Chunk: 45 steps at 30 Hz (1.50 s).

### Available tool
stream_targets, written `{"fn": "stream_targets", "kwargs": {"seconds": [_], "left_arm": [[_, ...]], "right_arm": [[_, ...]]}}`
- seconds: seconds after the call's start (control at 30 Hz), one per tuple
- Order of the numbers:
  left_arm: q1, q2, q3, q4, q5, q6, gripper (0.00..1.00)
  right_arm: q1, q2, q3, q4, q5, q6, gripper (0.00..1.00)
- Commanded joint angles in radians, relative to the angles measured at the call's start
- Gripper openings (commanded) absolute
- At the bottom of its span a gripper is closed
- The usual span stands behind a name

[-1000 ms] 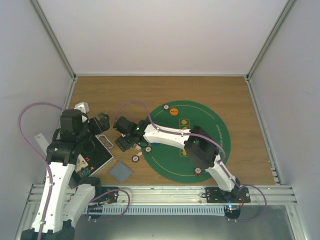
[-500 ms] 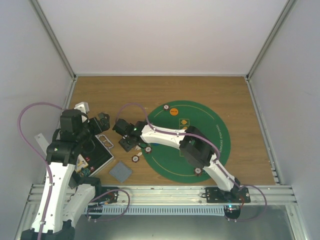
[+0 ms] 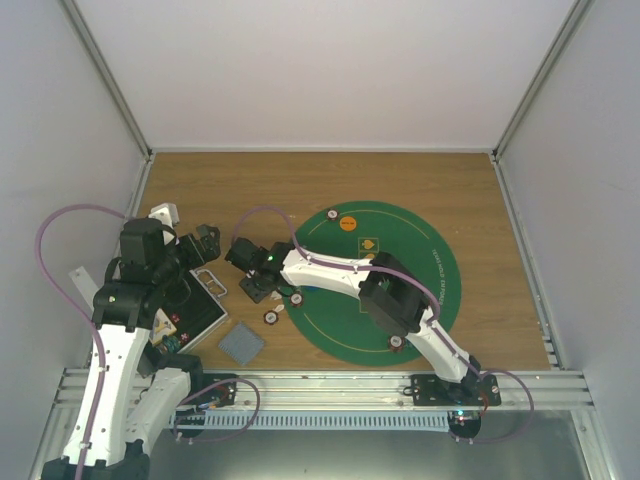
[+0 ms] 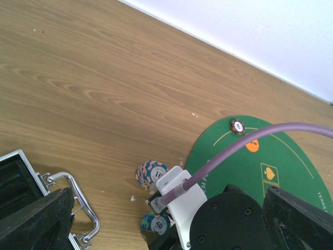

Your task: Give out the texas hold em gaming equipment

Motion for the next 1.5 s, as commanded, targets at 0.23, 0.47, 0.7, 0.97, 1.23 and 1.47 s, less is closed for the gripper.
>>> {"fn": "stream_targets", "kwargs": {"seconds": [0.23, 0.47, 0.7, 0.97, 1.23, 1.47], "left_arm": [[0.007, -0.014, -0.002, 0.048, 0.017, 0.002, 0.99], [0.008, -0.016, 0.004, 0.048, 0.021, 0.001, 0.99], [0.008, -0.017, 0.007, 0.051, 0.024, -0.001, 0.99], [0.008, -0.021, 0.010, 0.051, 0.024, 0.000, 0.99], [0.008, -0.020, 0.010, 0.051, 0.019, 0.001, 0.99], [0.007, -0.023, 0.012, 0.048, 0.018, -0.005, 0.99]], "right_arm": [[0.015, 0.031, 0.027, -0.018, 0.013, 0.002, 0.48], [0.018, 0.033, 0.027, -0.022, 0.017, 0.004, 0.47], [0.020, 0.036, 0.031, -0.027, 0.022, 0.002, 0.47], [0.021, 0.037, 0.037, -0.033, 0.030, 0.004, 0.47], [0.024, 0.034, 0.042, -0.031, 0.040, 0.000, 0.42], [0.027, 0.002, 0.048, -0.012, 0.026, -0.002, 0.36]]}}
